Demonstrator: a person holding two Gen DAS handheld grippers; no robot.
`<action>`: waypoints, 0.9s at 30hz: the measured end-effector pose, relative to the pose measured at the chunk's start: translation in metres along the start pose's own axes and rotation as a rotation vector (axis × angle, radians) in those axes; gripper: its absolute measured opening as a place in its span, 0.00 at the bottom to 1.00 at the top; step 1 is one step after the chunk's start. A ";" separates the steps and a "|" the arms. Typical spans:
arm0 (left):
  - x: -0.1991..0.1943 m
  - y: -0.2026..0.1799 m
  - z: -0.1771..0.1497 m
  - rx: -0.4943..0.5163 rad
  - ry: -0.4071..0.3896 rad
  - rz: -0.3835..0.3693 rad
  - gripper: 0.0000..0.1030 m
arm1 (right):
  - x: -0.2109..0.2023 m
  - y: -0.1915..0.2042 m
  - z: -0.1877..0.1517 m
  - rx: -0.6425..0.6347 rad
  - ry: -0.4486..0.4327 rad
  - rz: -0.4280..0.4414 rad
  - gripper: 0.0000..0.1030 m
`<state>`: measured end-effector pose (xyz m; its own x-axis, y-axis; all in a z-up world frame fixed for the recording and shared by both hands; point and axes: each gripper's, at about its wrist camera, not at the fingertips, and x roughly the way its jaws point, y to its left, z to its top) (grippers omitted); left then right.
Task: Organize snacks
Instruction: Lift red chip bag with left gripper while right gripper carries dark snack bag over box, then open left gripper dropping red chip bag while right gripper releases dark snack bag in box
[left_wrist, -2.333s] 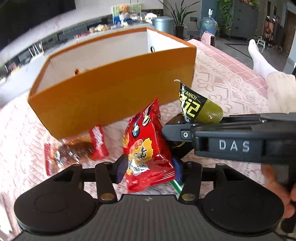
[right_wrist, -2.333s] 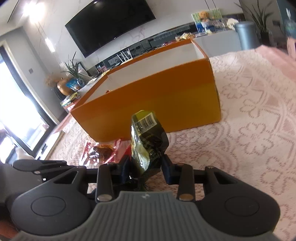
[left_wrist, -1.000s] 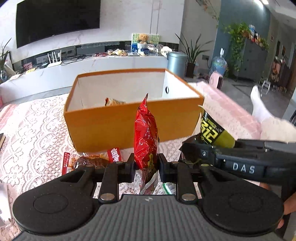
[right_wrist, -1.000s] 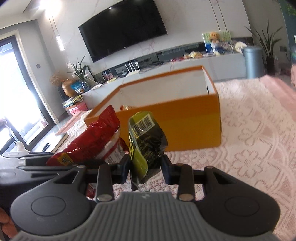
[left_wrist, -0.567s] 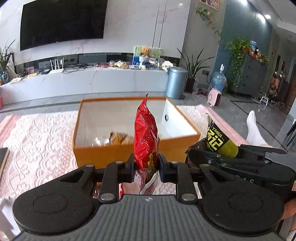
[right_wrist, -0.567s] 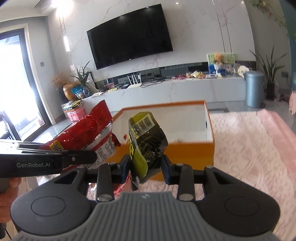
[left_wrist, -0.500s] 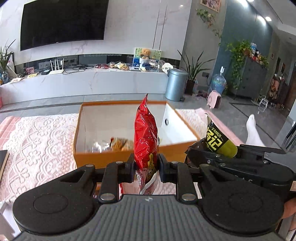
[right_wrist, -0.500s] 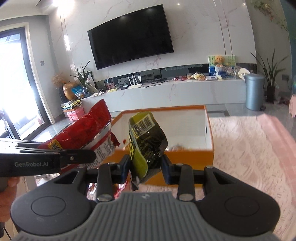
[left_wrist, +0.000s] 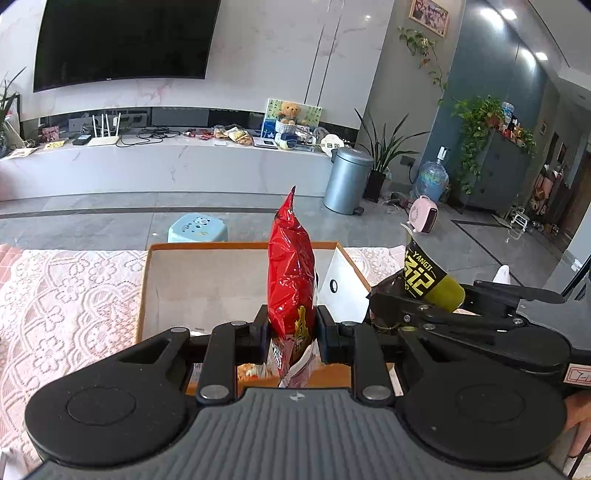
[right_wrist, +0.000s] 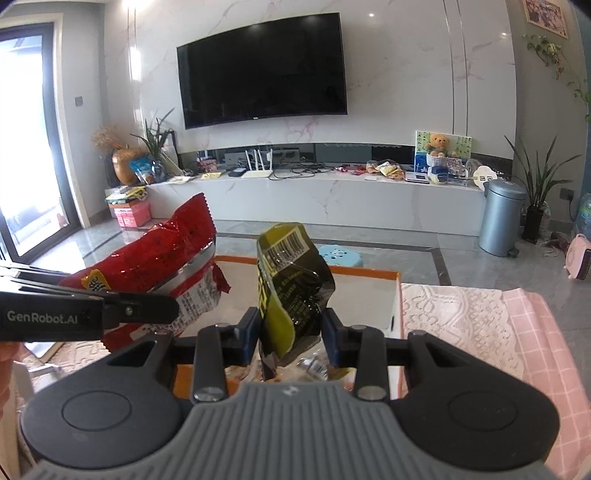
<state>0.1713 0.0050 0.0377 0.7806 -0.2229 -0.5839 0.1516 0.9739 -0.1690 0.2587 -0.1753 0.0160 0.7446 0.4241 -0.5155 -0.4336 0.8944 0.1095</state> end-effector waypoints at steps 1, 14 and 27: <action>0.005 0.001 0.002 0.001 0.009 0.001 0.26 | 0.005 0.001 0.003 -0.005 0.007 -0.006 0.33; 0.078 0.016 0.001 0.036 0.153 0.065 0.26 | 0.093 0.004 0.007 -0.151 0.192 -0.077 0.33; 0.111 0.028 -0.005 0.026 0.210 0.079 0.26 | 0.156 0.006 -0.006 -0.250 0.369 -0.114 0.33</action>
<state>0.2594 0.0078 -0.0354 0.6477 -0.1469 -0.7476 0.1125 0.9889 -0.0969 0.3693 -0.1049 -0.0686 0.5838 0.2058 -0.7854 -0.5022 0.8516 -0.1502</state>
